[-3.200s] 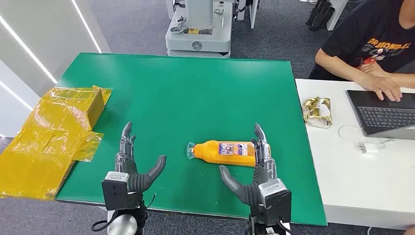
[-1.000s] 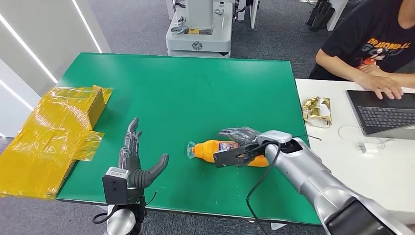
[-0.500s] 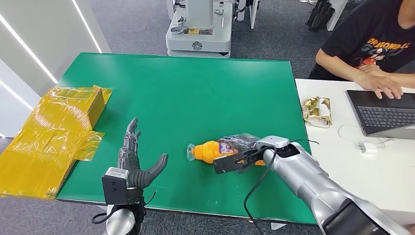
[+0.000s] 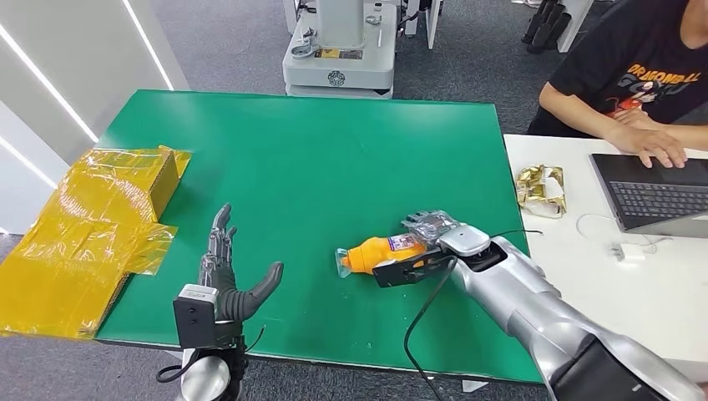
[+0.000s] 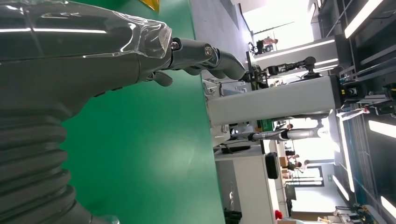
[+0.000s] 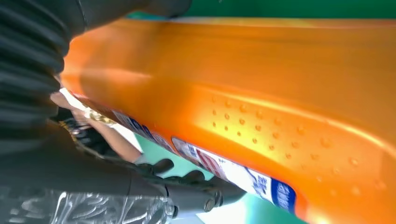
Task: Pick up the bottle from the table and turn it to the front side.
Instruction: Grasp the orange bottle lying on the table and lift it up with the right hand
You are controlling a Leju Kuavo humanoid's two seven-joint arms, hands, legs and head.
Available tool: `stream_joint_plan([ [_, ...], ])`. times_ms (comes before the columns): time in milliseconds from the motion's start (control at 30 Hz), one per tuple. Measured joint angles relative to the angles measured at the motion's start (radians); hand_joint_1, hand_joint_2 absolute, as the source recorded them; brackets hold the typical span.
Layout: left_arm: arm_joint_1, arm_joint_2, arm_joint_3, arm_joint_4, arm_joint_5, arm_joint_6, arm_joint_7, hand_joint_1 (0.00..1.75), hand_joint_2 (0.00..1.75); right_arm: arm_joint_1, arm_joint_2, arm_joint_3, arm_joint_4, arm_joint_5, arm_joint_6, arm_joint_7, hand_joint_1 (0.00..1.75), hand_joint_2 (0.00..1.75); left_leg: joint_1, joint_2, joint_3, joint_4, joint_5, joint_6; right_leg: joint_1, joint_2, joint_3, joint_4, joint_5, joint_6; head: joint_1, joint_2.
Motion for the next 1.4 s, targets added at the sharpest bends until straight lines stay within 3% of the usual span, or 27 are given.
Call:
stream_joint_plan([
  [367, -0.002, -0.005, 0.0, 0.004, -0.019, -0.008, 0.003, 0.0, 1.75, 0.001, -0.003, 0.033, 0.003, 0.099, -0.08, 0.085, 0.0, 1.75, 0.0, 0.0, 0.0, 0.0, 0.0, 0.0, 0.0, 0.0, 0.0, 0.0, 0.0, 0.0, 0.0, 0.0],
  [933, 0.002, -0.01, 0.002, 0.004, -0.036, -0.016, 0.008, 0.0, 1.75, 0.001, -0.01, 0.049, 0.003, 0.115, -0.044, 0.074, 0.0, 1.75, 0.0, 0.0, 0.0, 0.0, 0.0, 0.0, 0.0, 0.0, 0.0, 0.0, 0.0, 0.0, 0.0, 0.0],
  [967, 0.003, -0.01, 0.002, 0.004, -0.036, -0.017, 0.009, 0.0, 1.75, 0.002, -0.012, 0.049, 0.003, 0.113, -0.039, 0.072, 0.34, 1.75, 0.0, 0.0, 0.0, 0.0, 0.0, 0.0, 0.0, 0.0, 0.0, 0.0, 0.0, 0.0, 0.0, 0.0],
  [1067, 0.003, -0.01, 0.002, 0.004, -0.037, -0.021, 0.013, 0.0, 1.75, 0.011, -0.023, 0.045, 0.004, 0.101, -0.03, 0.063, 1.63, 1.75, 0.0, 0.0, 0.0, 0.0, 0.0, 0.0, 0.0, 0.0, 0.0, 0.0, 0.0, 0.0, 0.0, 0.0],
  [1100, 0.003, -0.01, 0.002, 0.004, -0.038, -0.022, 0.013, 0.0, 1.75, 0.014, -0.028, 0.042, 0.005, 0.097, -0.028, 0.058, 1.72, 1.75, 0.0, 0.0, 0.0, 0.0, 0.0, 0.0, 0.0, 0.0, 0.0, 0.0, 0.0, 0.0, 0.0, 0.0],
  [1400, 0.003, -0.01, 0.003, 0.004, -0.038, -0.024, 0.015, 0.0, 1.75, 0.024, -0.045, 0.024, 0.005, 0.08, -0.022, 0.037, 1.75, 1.75, 0.0, 0.0, 0.0, 0.0, 0.0, 0.0, 0.0, 0.0, 0.0, 0.0, 0.0, 0.0, 0.0, 0.0],
])
